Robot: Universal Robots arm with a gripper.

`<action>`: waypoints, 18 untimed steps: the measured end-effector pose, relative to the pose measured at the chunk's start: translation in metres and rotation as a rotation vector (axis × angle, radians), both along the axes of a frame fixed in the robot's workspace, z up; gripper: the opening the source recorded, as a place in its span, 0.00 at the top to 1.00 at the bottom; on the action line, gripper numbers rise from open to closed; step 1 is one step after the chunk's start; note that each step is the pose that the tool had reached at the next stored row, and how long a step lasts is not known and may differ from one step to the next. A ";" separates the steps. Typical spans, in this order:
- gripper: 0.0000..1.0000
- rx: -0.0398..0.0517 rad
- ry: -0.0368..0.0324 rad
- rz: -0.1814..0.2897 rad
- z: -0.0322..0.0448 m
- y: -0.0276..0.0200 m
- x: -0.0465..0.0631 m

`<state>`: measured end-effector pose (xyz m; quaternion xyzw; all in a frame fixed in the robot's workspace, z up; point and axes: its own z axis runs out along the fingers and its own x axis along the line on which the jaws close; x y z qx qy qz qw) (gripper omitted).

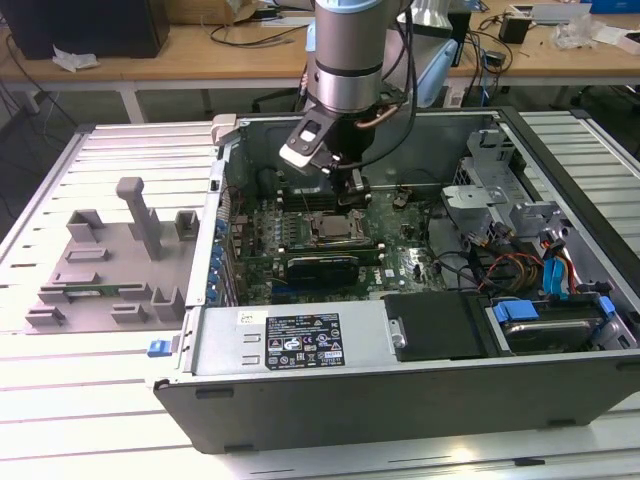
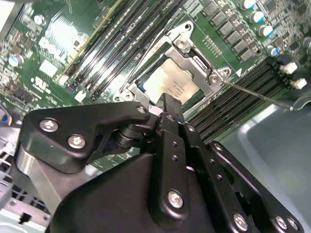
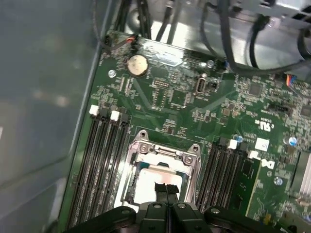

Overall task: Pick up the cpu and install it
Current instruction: 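Close the cpu cover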

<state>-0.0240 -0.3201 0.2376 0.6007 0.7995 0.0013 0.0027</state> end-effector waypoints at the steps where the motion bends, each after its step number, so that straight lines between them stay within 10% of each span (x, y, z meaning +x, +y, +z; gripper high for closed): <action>1: 0.89 0.0000 0.0000 0.026 0.0000 0.0000 0.000; 18: 0.89 0.0001 0.0000 0.387 0.0000 0.0000 0.000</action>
